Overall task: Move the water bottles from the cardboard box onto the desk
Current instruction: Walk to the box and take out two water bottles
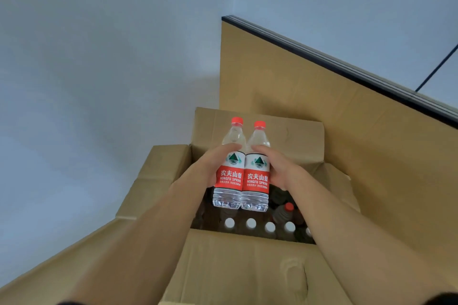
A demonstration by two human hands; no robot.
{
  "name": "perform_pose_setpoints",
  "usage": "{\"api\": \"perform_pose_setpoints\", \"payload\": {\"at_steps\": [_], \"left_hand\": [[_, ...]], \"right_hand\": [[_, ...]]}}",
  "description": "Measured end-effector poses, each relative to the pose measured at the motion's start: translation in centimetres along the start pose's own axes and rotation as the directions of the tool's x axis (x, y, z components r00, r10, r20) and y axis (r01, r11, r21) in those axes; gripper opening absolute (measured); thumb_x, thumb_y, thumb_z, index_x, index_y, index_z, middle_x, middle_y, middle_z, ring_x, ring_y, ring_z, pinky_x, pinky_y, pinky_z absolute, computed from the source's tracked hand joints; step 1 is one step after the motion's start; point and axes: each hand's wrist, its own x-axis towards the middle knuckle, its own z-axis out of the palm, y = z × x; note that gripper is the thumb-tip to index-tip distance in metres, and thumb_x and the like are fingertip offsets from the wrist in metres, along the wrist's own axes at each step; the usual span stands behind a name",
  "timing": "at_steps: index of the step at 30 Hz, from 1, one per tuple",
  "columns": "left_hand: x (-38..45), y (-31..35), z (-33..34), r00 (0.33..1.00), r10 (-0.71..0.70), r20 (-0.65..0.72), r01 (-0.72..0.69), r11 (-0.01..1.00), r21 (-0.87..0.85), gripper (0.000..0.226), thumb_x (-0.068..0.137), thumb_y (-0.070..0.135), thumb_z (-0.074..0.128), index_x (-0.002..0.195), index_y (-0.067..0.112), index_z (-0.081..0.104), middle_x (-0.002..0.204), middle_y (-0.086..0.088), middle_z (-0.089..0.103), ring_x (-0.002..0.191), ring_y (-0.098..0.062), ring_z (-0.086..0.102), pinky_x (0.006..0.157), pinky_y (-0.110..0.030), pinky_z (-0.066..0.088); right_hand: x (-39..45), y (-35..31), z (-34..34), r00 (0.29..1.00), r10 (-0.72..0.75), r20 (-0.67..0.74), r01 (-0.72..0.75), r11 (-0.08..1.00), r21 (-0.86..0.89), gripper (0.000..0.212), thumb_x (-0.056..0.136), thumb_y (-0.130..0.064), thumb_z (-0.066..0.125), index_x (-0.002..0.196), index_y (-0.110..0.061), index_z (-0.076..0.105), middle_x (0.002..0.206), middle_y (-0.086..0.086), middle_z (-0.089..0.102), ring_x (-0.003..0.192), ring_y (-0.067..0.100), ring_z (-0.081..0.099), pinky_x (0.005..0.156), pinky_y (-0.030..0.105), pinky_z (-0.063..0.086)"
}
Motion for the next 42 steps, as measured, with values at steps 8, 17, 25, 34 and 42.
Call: {"api": "perform_pose_setpoints", "payload": {"at_steps": [8,17,25,34,42], "left_hand": [[-4.8,-2.1,0.0,0.976,0.057,-0.212,-0.087,0.987,-0.135,0.044,0.085,0.039,0.079,0.117,0.011,0.065,0.098,-0.014,0.078,0.076,-0.029,0.077,0.06,-0.039,0.061],[-14.1,-7.8,-4.1,0.839,0.087,-0.537,-0.267,0.926,-0.266,0.042,0.087,0.033,0.077,0.121,0.013,0.061,0.095,-0.014,0.078,0.08,-0.031,0.077,0.061,-0.039,0.061],[-26.1,-15.7,-9.5,0.668,0.04,-0.743,-0.424,0.841,-0.336,0.044,0.09,0.033,0.074,0.125,0.01,0.059,0.103,-0.017,0.077,0.094,-0.036,0.075,0.077,-0.047,0.062],[-42.7,-25.8,-15.2,0.524,-0.075,-0.849,-0.561,0.719,-0.41,0.048,0.09,0.037,0.073,0.126,0.008,0.058,0.104,-0.019,0.076,0.078,-0.032,0.076,0.063,-0.041,0.061],[-56.5,-33.8,-19.3,0.347,-0.173,-0.922,-0.611,0.704,-0.362,0.046,0.087,0.04,0.076,0.121,0.017,0.056,0.095,-0.014,0.078,0.082,-0.032,0.077,0.061,-0.042,0.062]], "right_hand": [[-0.3,0.0,2.0,0.969,0.036,0.243,0.001,0.989,-0.15,0.072,0.073,-0.052,0.079,0.129,-0.011,0.061,0.114,0.015,0.075,0.101,0.032,0.074,0.081,0.043,0.061],[-2.5,3.9,10.7,0.85,0.191,0.49,0.0,0.932,-0.362,0.065,0.084,-0.061,0.071,0.129,-0.015,0.063,0.118,0.014,0.074,0.109,0.035,0.071,0.099,0.053,0.053],[-8.3,11.3,22.7,0.661,0.352,0.662,0.058,0.856,-0.513,0.064,0.084,-0.051,0.074,0.133,-0.012,0.059,0.12,0.017,0.072,0.112,0.038,0.069,0.1,0.054,0.053],[-18.6,21.9,37.0,0.425,0.505,0.751,0.194,0.76,-0.621,0.054,0.092,-0.042,0.068,0.133,-0.008,0.059,0.122,0.019,0.071,0.105,0.035,0.071,0.087,0.046,0.06],[-27.4,31.0,47.2,0.322,0.553,0.768,0.296,0.712,-0.637,0.048,0.095,-0.044,0.065,0.129,-0.011,0.061,0.117,0.018,0.073,0.104,0.036,0.071,0.096,0.051,0.056]]}}
